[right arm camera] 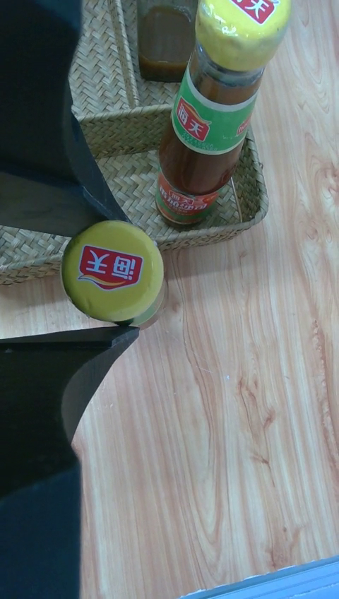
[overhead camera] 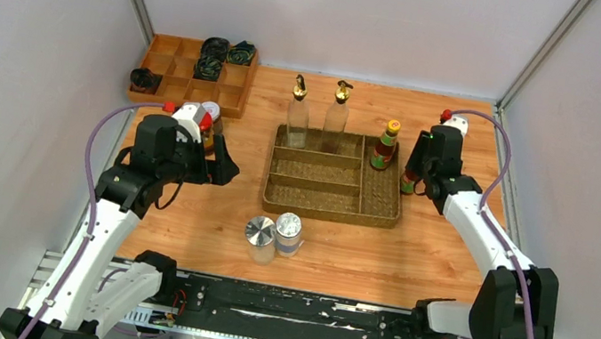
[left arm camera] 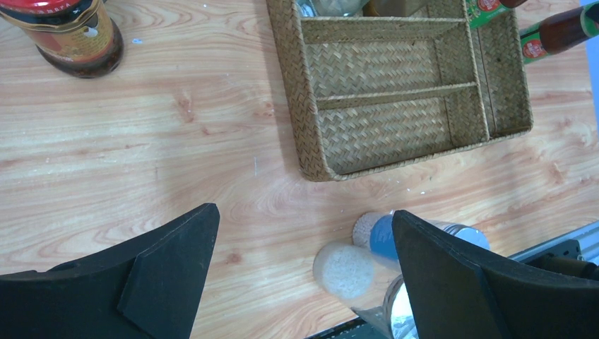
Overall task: Organize the condiment bottles
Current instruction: Pick up the bottle from the center of the board.
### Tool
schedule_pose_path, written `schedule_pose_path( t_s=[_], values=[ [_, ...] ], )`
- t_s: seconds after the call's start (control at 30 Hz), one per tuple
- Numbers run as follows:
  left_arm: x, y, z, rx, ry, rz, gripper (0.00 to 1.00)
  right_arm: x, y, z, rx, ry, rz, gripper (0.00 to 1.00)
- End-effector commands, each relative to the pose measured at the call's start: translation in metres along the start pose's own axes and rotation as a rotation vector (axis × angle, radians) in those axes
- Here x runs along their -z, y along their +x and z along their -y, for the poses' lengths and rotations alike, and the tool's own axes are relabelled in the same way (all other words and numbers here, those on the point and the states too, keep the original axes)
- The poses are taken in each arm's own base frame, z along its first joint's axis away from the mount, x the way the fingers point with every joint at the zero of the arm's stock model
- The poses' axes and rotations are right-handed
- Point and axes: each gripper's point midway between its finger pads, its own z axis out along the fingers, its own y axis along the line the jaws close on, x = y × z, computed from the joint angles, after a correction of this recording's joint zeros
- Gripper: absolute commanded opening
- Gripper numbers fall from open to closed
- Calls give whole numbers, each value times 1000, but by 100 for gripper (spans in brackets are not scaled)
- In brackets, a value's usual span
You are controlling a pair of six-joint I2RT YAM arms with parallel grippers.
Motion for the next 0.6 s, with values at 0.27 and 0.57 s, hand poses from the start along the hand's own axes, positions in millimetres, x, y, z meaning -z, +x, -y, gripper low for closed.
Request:
schedule_pose_path(
  t_s=[0.27, 0.57],
  values=[
    [-2, 6, -5, -4, -11, -24, 99, 16, -12, 27, 35, 97, 44, 37],
    [-1, 6, -3, 1, -2, -21, 99, 53, -35, 48, 52, 170, 95, 34]
  ],
)
